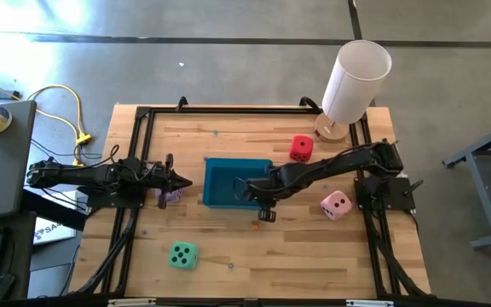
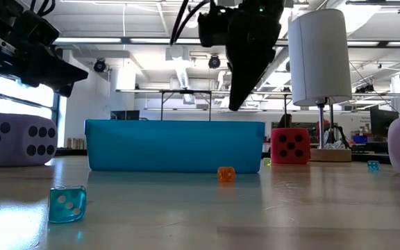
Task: Pick & Place Dice
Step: Put the small black dice into the blue bin
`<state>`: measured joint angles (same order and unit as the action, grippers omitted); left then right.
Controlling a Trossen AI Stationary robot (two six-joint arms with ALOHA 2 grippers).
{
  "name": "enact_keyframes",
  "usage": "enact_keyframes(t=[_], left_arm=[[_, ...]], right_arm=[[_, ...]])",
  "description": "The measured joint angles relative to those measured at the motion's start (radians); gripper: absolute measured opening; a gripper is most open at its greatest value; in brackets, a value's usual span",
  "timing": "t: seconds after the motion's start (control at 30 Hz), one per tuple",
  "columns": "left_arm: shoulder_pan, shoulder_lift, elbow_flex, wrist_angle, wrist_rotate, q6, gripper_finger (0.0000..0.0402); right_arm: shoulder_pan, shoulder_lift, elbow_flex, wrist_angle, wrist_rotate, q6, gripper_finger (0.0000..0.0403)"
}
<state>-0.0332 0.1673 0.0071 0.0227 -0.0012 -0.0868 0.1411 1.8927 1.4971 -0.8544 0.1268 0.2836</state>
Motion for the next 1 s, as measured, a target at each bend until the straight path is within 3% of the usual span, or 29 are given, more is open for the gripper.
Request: enact_keyframes(t=[1.0], left_arm=[[0.0, 0.0, 0.0, 0.001, 0.0, 0.001, 0.0001]], right_arm=[[-0.011, 0.033, 0.0, -0.076, -0.002, 0.063, 0.008]])
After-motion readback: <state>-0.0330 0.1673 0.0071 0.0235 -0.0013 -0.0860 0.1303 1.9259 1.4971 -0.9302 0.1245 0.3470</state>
